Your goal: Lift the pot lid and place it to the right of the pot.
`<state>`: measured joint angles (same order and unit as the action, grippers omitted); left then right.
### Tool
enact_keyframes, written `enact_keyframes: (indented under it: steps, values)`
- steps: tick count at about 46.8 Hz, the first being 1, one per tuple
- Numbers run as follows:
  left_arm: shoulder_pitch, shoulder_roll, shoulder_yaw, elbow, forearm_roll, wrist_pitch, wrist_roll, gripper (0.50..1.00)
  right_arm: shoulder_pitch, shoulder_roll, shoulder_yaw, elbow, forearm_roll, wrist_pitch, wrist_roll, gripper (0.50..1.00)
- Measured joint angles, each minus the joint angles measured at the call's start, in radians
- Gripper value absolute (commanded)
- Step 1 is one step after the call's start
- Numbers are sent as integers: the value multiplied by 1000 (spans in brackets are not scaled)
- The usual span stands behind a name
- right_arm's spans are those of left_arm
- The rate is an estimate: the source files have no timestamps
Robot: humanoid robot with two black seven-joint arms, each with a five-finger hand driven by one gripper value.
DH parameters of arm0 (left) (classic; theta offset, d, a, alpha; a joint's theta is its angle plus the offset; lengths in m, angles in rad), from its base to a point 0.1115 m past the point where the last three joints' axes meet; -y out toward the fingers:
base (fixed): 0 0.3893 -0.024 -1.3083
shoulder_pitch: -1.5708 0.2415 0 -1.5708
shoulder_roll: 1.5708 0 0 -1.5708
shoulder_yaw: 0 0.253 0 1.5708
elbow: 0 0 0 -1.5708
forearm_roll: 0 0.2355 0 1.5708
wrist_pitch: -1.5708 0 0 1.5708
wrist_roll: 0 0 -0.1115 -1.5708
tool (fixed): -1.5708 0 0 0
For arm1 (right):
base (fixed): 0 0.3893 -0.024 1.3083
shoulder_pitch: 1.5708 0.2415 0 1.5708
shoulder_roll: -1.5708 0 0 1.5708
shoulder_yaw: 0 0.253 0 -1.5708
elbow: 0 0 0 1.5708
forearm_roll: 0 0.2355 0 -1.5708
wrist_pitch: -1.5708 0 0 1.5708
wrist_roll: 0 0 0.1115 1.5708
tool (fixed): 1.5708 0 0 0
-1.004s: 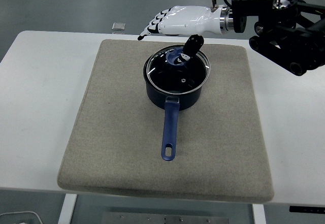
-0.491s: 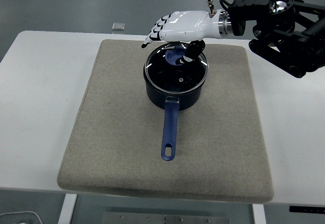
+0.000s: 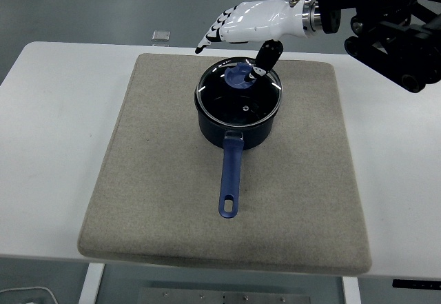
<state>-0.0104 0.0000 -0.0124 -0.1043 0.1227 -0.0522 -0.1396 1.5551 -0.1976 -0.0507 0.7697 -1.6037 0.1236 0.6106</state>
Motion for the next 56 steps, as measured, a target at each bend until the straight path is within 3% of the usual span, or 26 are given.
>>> enact_keyframes:
  steps: [23,56]
  values:
    - [1,0,0,0,0,0,0,1000,-25,12,-12,0,-15,-21,0,903]
    - [1,0,0,0,0,0,0,1000,-50,17,-57,-3,-94,-121,0,903]
